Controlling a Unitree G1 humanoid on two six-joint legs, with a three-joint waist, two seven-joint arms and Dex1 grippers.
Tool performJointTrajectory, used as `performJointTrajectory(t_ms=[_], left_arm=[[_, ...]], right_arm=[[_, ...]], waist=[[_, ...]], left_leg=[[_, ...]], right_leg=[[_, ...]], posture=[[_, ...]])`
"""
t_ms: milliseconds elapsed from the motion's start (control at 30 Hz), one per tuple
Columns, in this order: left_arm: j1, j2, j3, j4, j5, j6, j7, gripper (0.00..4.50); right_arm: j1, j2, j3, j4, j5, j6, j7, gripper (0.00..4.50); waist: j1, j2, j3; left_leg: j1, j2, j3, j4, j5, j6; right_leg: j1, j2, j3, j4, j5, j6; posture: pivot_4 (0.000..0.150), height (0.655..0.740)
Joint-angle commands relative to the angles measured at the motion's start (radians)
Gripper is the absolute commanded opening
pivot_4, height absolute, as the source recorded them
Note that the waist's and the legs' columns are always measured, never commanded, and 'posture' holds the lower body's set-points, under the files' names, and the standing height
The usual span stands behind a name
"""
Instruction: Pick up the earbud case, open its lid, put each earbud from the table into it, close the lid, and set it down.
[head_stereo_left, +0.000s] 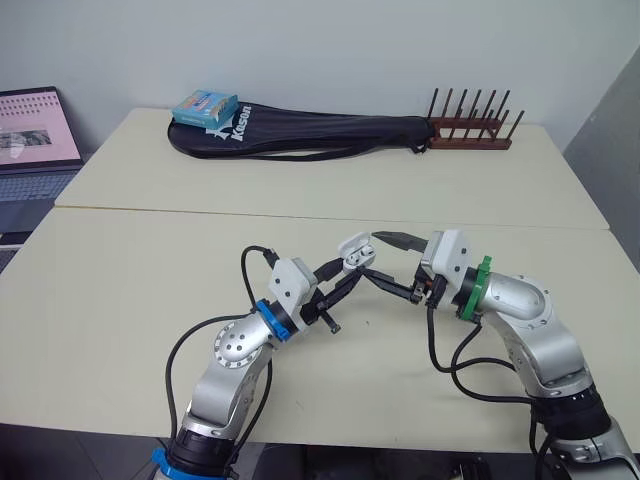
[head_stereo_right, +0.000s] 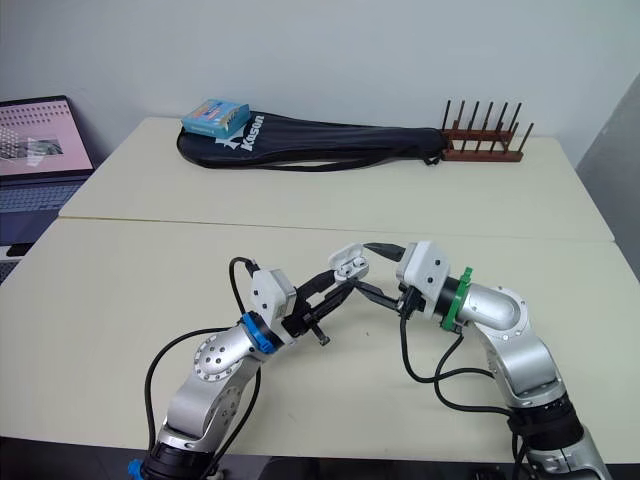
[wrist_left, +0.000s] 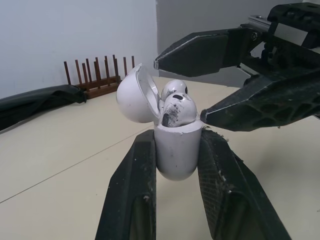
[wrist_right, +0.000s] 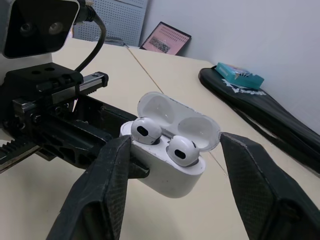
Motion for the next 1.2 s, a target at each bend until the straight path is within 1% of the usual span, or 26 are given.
performJointTrajectory(t_ms=[33, 67, 167, 300, 367, 433, 500, 600, 633, 733, 900, 1033, 1200], left_arm=[[-0.016, 0.000, 0.000, -0.028, -0.024, 0.000, -0.017, 0.78], [-0.018, 0.002, 0.000, -0.024, -0.032, 0.007, -0.022, 0.78], [-0.036, 0.028, -0.024, -0.008, -0.077, 0.055, -0.104, 0.78], [-0.076, 0.063, -0.056, 0.016, -0.128, 0.104, -0.229, 0.78], [-0.101, 0.076, -0.074, 0.031, -0.151, 0.126, -0.289, 0.78], [-0.128, 0.084, -0.092, 0.044, -0.180, 0.164, -0.346, 0.78], [-0.150, 0.088, -0.107, 0.051, -0.206, 0.203, -0.392, 0.78], [-0.165, 0.092, -0.116, 0.057, -0.218, 0.227, -0.426, 0.78], [-0.170, 0.094, -0.121, 0.058, -0.221, 0.236, -0.440, 0.78], [-0.182, 0.088, -0.130, 0.068, -0.221, 0.254, -0.454, 0.78], [-0.170, 0.081, -0.126, 0.056, -0.221, 0.271, -0.445, 0.78], [-0.163, 0.083, -0.120, 0.051, -0.219, 0.273, -0.442, 0.78], [-0.171, 0.078, -0.114, 0.056, -0.220, 0.278, -0.437, 0.78]], right_arm=[[0.018, -0.091, -0.134, -0.112, 0.111, 0.100, 0.030, 2.75], [0.026, -0.120, -0.159, -0.130, 0.134, 0.128, 0.040, 2.75], [0.062, -0.262, -0.241, -0.149, 0.179, 0.189, 0.116, 2.75], [0.045, -0.372, -0.279, -0.108, 0.210, 0.221, 0.181, 2.75], [0.025, -0.414, -0.272, -0.078, 0.219, 0.233, 0.222, 2.39], [-0.009, -0.447, -0.221, -0.044, 0.202, 0.228, 0.275, 1.91], [-0.045, -0.458, -0.161, -0.015, 0.185, 0.221, 0.322, 1.13], [-0.079, -0.453, -0.109, 0.007, 0.180, 0.221, 0.358, 0.08], [-0.091, -0.452, -0.085, 0.010, 0.176, 0.216, 0.379, 0.00], [-0.130, -0.437, -0.036, -0.003, 0.203, 0.240, 0.421, 0.00], [-0.160, -0.443, -0.039, -0.063, 0.269, 0.311, 0.454, 0.00], [-0.143, -0.474, -0.045, -0.109, 0.312, 0.353, 0.491, 0.00], [-0.104, -0.495, -0.031, -0.105, 0.284, 0.335, 0.497, 0.00]], waist=[[0.001, 0.000, 0.000], [0.002, 0.000, 0.000], [0.002, 0.000, 0.000], [-0.003, 0.000, 0.000], [-0.006, 0.000, 0.000], [-0.005, 0.000, 0.000], [-0.005, 0.000, 0.000], [-0.004, 0.000, 0.000], [-0.004, 0.000, 0.000], [-0.003, 0.000, 0.000], [-0.003, 0.000, 0.000], [-0.002, 0.000, 0.000], [-0.002, 0.000, 0.000]], left_leg=[[0.000, 0.000, 0.000, 0.000, 0.000, 0.000], [0.000, 0.000, 0.000, 0.000, 0.000, 0.000], [0.000, -0.001, 0.000, 0.000, 0.000, 0.000], [0.001, -0.001, 0.001, 0.000, 0.000, 0.000], [0.001, -0.001, 0.002, 0.000, 0.000, 0.000], [0.002, -0.001, 0.002, 0.000, 0.000, 0.001], [0.001, -0.001, 0.002, 0.000, 0.000, 0.001], [0.001, 0.000, 0.002, 0.000, 0.000, 0.001], [0.000, 0.000, 0.001, 0.000, 0.000, 0.001], [0.000, 0.000, 0.001, 0.000, 0.000, 0.001], [0.000, 0.000, 0.000, 0.000, 0.000, 0.001], [0.000, 0.000, 0.000, 0.000, 0.000, 0.001], [0.000, 0.000, 0.000, 0.000, 0.000, 0.001]], right_leg=[[0.000, 0.000, 0.000, 0.000, 0.000, 0.000], [0.000, 0.000, 0.000, 0.000, 0.000, 0.000], [0.000, 0.000, 0.000, -0.001, 0.000, 0.000], [0.001, 0.000, 0.000, 0.000, 0.000, 0.000], [0.001, 0.001, 0.001, 0.000, 0.000, 0.000], [0.000, 0.001, 0.002, 0.000, 0.000, 0.000], [0.000, 0.001, 0.001, 0.000, 0.000, 0.000], [0.000, 0.001, 0.001, 0.000, 0.000, 0.000], [0.000, 0.001, 0.001, -0.001, 0.000, 0.000], [0.000, 0.001, 0.001, -0.001, 0.000, 0.000], [0.000, 0.001, 0.001, -0.001, 0.000, 0.000], [0.000, 0.001, 0.001, -0.001, 0.000, 0.000], [0.000, 0.001, 0.000, -0.001, 0.000, 0.000]], posture=[[0.150, 0.7274], [0.150, 0.7274], [0.150, 0.7274], [0.150, 0.7274], [0.150, 0.7274], [0.150, 0.7274], [0.150, 0.7274], [0.150, 0.7274], [0.150, 0.7274], [0.150, 0.7274], [0.150, 0.7274], [0.150, 0.7274], [0.150, 0.7274]])
